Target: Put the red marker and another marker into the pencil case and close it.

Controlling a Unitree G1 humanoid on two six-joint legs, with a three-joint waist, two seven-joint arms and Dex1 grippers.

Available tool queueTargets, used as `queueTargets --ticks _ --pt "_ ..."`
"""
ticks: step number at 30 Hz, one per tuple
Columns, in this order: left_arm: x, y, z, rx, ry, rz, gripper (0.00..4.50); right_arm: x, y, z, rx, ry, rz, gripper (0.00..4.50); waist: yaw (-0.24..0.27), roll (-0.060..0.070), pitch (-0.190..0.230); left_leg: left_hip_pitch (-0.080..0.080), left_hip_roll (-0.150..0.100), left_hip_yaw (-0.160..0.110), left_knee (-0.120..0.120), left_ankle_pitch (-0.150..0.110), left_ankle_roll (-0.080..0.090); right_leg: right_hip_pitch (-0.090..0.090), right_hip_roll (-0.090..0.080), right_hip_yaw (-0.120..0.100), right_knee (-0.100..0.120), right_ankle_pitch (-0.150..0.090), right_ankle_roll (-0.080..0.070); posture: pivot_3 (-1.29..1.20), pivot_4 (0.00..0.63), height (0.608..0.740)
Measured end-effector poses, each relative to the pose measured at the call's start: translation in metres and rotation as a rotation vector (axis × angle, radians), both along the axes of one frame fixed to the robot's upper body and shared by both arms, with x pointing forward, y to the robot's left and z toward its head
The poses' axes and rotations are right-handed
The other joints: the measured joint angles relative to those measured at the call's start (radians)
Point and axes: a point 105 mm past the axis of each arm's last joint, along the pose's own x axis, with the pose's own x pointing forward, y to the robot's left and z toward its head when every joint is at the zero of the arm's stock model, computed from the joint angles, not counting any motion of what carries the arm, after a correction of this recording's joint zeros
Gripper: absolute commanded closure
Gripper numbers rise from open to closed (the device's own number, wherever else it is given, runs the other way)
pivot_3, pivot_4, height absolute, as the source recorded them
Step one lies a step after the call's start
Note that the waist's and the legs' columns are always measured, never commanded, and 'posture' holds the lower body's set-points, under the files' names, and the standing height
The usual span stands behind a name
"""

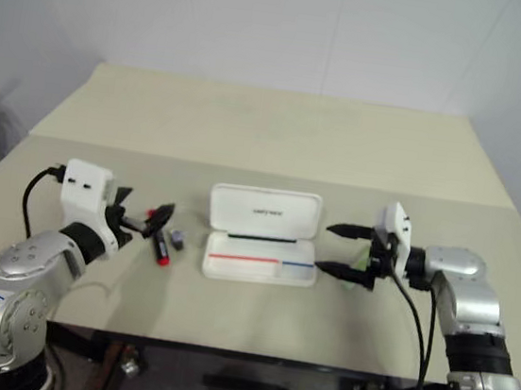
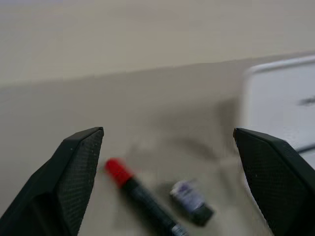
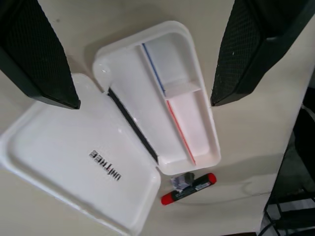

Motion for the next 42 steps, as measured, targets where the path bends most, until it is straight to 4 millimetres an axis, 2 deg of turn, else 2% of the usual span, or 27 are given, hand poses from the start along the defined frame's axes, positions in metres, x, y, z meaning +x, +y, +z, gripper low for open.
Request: queueTargets --ticks 4,9,13,17,22,28,32,40,42 --pt "0.004 -0.001 -0.019 -0.121 0.092 0.117 0.02 0.006 -0.001 0.010 0.000 -0.023 0.008 0.00 0.002 0.000 0.000 0.000 0.000 -0.001 0.000 0.000 0.000 0.000 0.000 0.000 0.000 0.000 0.000 0.00 0.150 0.740" --pt "0.013 0.008 -0.031 -0.167 0.155 0.229 0.02 0.001 -0.008 0.020 0.036 -0.032 0.026 0.00 0.004 -0.001 0.000 -0.001 0.000 -0.001 0.000 0.000 0.000 0.000 0.000 -0.001 -0.001 0.000 0.000 0.00 0.150 0.740" --pt "0.022 0.019 -0.041 -0.176 0.196 0.291 0.02 -0.002 -0.018 0.018 0.030 -0.028 -0.002 0.00 0.005 -0.001 0.001 -0.001 0.000 -0.001 0.000 0.000 0.000 0.000 0.000 -0.001 -0.001 0.000 0.000 0.00 0.150 0.740" --pt "0.028 0.024 -0.044 -0.185 0.214 0.325 0.02 -0.004 -0.019 0.016 0.028 -0.034 -0.018 0.00 0.003 -0.001 0.001 -0.001 0.000 -0.001 0.000 0.000 0.000 0.000 0.000 -0.001 -0.001 0.000 0.000 0.00 0.150 0.740" --pt "0.035 0.029 -0.052 -0.163 0.258 0.319 0.02 -0.009 -0.019 0.009 0.019 -0.025 -0.038 0.00 0.003 -0.001 0.001 -0.001 0.000 -0.001 0.000 0.000 -0.001 0.000 0.000 -0.001 -0.001 0.000 0.000 0.00 0.150 0.740" --pt "0.047 0.017 -0.045 -0.123 0.258 0.243 0.02 -0.010 -0.019 0.013 0.029 -0.038 -0.052 0.00 0.004 -0.001 0.001 -0.001 0.000 -0.001 0.000 0.000 -0.001 0.000 -0.001 -0.001 -0.001 0.000 0.000 0.00 0.150 0.740" --pt "0.054 0.013 -0.049 -0.109 0.288 0.214 0.02 -0.011 -0.019 0.014 0.029 -0.048 -0.058 0.00 0.004 -0.001 0.001 -0.001 0.000 -0.001 0.000 0.000 -0.001 0.000 -0.001 -0.002 -0.001 0.000 0.000 0.00 0.150 0.740" --pt "0.053 0.004 -0.061 -0.083 0.399 0.174 0.02 -0.011 -0.021 0.012 0.030 -0.042 -0.070 0.00 0.003 -0.001 0.001 0.000 0.000 0.000 0.000 0.000 -0.001 0.000 -0.001 -0.001 -0.001 0.000 0.000 0.00 0.150 0.740" --pt "0.053 0.004 -0.061 -0.086 0.408 0.174 0.42 -0.011 -0.021 0.011 0.030 -0.041 -0.074 0.00 0.003 -0.001 0.001 0.000 0.000 0.000 0.000 0.000 -0.001 0.000 -0.001 -0.001 -0.001 0.000 0.000 0.00 0.150 0.740"
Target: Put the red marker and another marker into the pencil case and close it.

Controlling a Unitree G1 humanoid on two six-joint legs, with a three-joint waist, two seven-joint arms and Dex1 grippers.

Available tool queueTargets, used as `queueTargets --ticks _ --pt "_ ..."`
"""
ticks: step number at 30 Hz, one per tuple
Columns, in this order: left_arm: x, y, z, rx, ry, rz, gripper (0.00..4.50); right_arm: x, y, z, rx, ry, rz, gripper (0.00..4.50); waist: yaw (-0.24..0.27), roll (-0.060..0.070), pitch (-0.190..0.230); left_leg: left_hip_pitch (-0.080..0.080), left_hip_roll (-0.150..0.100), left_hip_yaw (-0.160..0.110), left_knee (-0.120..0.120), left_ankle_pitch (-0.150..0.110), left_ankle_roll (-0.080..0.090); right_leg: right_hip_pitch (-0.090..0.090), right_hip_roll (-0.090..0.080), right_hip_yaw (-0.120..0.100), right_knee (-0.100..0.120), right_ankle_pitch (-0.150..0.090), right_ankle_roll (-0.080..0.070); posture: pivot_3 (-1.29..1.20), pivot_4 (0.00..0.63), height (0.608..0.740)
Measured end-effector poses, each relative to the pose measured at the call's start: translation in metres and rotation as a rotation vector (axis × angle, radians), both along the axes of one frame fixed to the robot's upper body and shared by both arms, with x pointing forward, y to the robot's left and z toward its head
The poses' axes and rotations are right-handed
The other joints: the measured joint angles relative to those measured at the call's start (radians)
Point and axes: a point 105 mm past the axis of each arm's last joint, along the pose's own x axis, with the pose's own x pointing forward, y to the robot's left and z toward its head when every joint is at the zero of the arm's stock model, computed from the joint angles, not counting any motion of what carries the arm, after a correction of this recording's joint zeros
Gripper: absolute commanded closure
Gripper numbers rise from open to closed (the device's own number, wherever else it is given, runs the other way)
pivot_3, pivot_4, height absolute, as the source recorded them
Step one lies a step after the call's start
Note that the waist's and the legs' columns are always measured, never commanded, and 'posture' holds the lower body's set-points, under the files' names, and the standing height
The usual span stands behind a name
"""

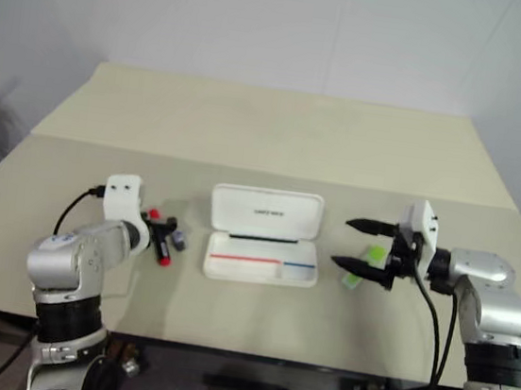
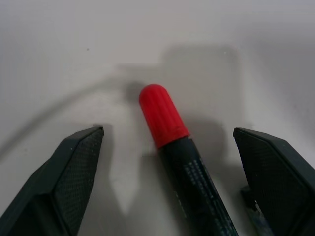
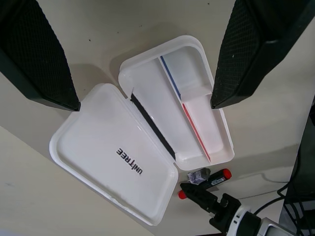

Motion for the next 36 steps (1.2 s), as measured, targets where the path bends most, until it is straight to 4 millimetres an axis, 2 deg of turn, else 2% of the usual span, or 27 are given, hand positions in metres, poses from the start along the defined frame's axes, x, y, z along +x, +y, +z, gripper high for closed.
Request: queueTargets --ticks 2,11,21,25,31,34,36 --pt "-0.001 0.002 0.000 0.001 0.009 0.007 0.91 0.000 0.000 0.000 0.000 0.000 -0.002 0.00 0.000 0.000 0.000 0.000 0.000 0.000 0.000 0.000 0.000 0.000 0.000 0.000 0.000 0.000 0.000 0.00 0.150 0.740" --pt "0.000 0.001 0.000 -0.004 0.020 0.006 3.84 0.001 0.000 0.000 0.001 -0.002 -0.009 0.00 0.002 0.000 0.000 0.000 0.000 0.000 0.000 0.000 0.000 0.000 0.000 0.000 0.000 0.000 0.000 0.00 0.150 0.740" --pt "0.002 0.005 0.000 0.010 0.015 0.010 3.92 0.001 0.000 0.000 0.002 -0.003 -0.014 0.00 0.001 0.000 0.000 0.001 0.000 0.000 0.000 0.001 -0.001 0.000 0.000 0.000 0.001 0.000 0.000 0.00 0.150 0.740" --pt "0.003 0.013 0.003 0.031 0.005 0.026 3.92 0.002 -0.001 0.001 0.002 -0.004 -0.017 0.00 -0.002 0.000 0.000 0.001 0.000 0.000 0.000 0.001 -0.001 0.000 0.000 0.000 0.001 0.000 -0.001 0.00 0.150 0.740" --pt "0.010 0.036 0.046 0.083 -0.108 0.042 3.92 0.002 -0.001 0.001 0.002 -0.006 -0.022 0.00 -0.005 -0.001 0.001 0.000 0.000 0.000 -0.001 0.001 -0.002 0.000 0.000 -0.001 0.001 0.000 -0.001 0.00 0.150 0.740" --pt "0.009 0.045 0.058 0.133 -0.128 0.014 3.92 0.002 -0.001 0.001 0.003 -0.007 -0.026 0.00 -0.007 -0.001 0.001 0.000 0.000 0.000 -0.002 0.002 -0.005 0.000 0.000 -0.001 0.002 0.000 0.000 0.00 0.150 0.740" --pt "0.009 0.044 0.066 0.177 -0.140 -0.065 3.92 0.003 -0.001 0.002 0.003 -0.008 -0.028 0.00 -0.007 -0.001 0.001 -0.001 0.000 0.000 -0.002 0.002 -0.005 -0.001 0.000 -0.001 0.001 0.000 0.000 0.00 0.150 0.740"
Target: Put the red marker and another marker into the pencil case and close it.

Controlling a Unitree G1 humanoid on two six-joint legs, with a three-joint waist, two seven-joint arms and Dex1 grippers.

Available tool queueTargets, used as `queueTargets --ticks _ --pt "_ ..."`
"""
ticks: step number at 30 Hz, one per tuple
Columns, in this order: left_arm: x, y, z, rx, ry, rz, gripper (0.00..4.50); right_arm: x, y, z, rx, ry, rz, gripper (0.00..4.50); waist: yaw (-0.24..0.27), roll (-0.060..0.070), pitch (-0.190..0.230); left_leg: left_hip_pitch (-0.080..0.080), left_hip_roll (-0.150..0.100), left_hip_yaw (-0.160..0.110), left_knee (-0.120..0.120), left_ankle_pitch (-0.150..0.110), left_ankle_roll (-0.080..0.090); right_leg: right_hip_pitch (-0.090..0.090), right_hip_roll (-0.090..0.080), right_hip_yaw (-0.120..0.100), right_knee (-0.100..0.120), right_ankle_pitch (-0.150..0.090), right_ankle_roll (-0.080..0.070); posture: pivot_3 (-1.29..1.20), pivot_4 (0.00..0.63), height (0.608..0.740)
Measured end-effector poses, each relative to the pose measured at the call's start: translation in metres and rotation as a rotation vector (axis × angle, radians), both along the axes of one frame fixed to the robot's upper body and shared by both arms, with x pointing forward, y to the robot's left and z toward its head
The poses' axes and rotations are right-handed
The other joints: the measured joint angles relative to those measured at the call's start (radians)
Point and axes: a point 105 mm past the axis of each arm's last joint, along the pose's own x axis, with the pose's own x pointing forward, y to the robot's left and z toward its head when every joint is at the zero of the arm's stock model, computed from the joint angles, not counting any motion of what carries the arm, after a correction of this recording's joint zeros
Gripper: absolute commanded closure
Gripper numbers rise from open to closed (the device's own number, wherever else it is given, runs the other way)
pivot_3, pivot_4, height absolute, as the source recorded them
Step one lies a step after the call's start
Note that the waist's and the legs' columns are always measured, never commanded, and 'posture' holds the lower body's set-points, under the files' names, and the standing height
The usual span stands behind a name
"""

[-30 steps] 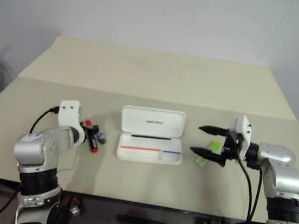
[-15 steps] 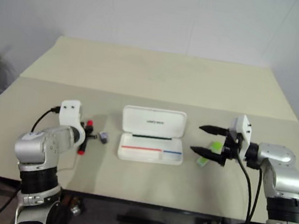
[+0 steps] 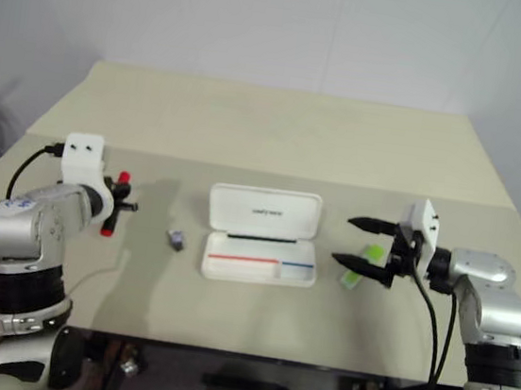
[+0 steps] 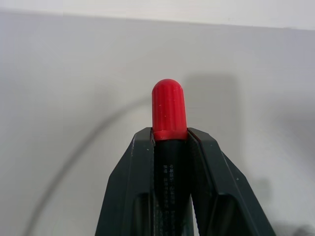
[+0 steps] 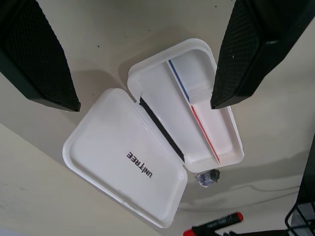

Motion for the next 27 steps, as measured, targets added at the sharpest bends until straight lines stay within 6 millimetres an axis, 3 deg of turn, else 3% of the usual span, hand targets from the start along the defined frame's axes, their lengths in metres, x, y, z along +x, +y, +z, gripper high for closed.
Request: queueTargets --ticks 4,7,14,20,27 --pt "0.003 -0.005 0.016 0.093 -0.036 -0.158 3.92 0.000 0.001 0.002 -0.001 -0.004 0.001 0.00 -0.001 0.000 0.000 0.000 0.000 0.000 0.000 -0.001 0.000 0.000 0.000 0.000 -0.001 0.000 0.000 0.00 0.150 0.740" --pt "0.003 -0.024 0.032 0.178 -0.101 -0.360 3.92 -0.001 0.000 0.003 -0.006 -0.003 -0.002 0.00 0.003 0.000 0.000 -0.001 0.000 0.001 0.000 -0.001 0.000 0.000 0.000 0.000 -0.002 0.000 0.000 0.00 0.150 0.740" --pt "-0.011 -0.100 0.054 0.275 -0.212 -0.894 3.92 -0.003 -0.005 0.007 -0.004 -0.021 -0.035 0.00 0.011 0.000 0.000 -0.002 0.000 0.001 0.000 -0.002 0.001 0.000 0.000 0.000 -0.003 0.000 0.001 0.00 0.150 0.740" --pt "-0.014 -0.156 0.043 0.289 -0.175 -1.179 3.92 -0.008 -0.010 0.005 0.006 -0.026 -0.065 0.00 0.012 0.000 0.000 -0.002 0.000 0.002 0.001 -0.002 0.001 0.000 0.001 0.001 -0.004 0.000 0.002 0.00 0.150 0.740" --pt "-0.008 -0.194 0.022 0.256 -0.070 -1.324 3.92 -0.027 -0.020 0.006 0.030 -0.023 -0.088 0.00 0.009 0.000 0.000 -0.002 0.000 0.003 0.001 -0.002 0.002 0.000 0.001 0.001 -0.004 0.000 0.003 0.00 0.150 0.740"
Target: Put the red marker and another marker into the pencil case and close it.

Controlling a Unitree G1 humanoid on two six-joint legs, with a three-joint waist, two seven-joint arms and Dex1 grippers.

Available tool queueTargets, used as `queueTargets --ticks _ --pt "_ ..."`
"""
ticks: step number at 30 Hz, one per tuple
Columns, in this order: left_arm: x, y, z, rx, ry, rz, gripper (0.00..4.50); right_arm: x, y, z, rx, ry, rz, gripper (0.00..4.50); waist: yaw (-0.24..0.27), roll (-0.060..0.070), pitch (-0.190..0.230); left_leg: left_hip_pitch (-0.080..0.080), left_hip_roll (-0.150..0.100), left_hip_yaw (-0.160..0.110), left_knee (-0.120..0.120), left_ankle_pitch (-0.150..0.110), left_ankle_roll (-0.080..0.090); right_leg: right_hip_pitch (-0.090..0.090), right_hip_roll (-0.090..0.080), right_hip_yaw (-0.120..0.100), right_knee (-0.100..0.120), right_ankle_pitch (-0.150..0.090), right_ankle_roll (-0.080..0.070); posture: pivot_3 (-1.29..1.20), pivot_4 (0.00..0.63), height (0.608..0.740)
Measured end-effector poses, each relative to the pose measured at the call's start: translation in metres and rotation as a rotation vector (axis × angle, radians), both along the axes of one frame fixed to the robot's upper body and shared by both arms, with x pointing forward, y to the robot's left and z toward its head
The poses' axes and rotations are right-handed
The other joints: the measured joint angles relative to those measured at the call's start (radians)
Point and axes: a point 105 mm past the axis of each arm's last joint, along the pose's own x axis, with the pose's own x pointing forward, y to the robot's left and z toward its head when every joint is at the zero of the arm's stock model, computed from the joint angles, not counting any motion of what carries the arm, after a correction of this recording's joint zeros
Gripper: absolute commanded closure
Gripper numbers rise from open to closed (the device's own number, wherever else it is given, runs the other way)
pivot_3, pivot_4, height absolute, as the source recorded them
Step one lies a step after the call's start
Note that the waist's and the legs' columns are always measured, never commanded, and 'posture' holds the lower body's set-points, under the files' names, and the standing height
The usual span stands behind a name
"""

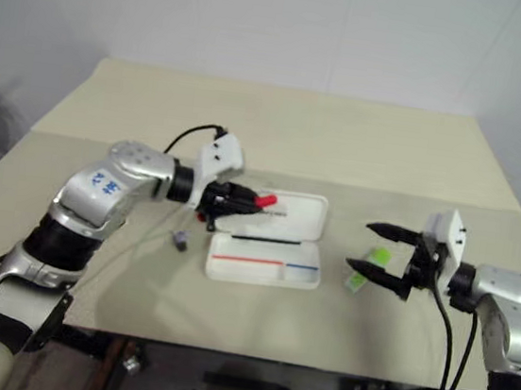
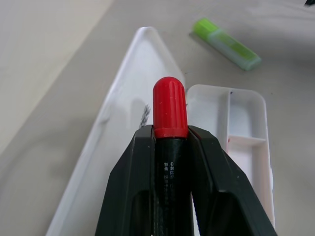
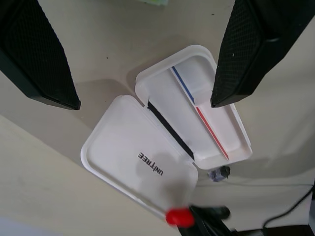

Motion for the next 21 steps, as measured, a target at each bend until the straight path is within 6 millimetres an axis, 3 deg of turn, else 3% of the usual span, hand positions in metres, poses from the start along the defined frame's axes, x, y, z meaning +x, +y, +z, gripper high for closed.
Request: queueTargets --ticks 4,10,21 --pt "0.008 -0.017 -0.011 0.021 0.033 -0.037 3.92 -0.013 0.010 0.010 0.019 -0.026 0.061 0.00 0.001 0.000 0.000 0.001 0.000 0.000 0.001 0.000 0.000 0.000 0.000 0.000 -0.002 0.000 0.000 0.00 0.150 0.740" --pt "0.022 -0.023 -0.031 0.062 0.081 -0.026 3.92 -0.030 0.019 0.011 0.001 -0.015 0.167 0.00 0.002 0.000 0.000 0.000 0.000 0.000 0.001 -0.002 0.004 0.000 0.000 0.000 -0.002 0.000 0.000 0.00 0.150 0.740" --pt "0.021 -0.044 -0.039 0.089 0.098 -0.084 3.92 -0.022 0.018 0.013 -0.031 -0.056 0.179 0.00 0.002 0.000 0.000 0.000 0.000 0.000 0.001 -0.001 0.003 0.000 0.000 0.000 -0.001 0.000 0.000 0.00 0.150 0.740"
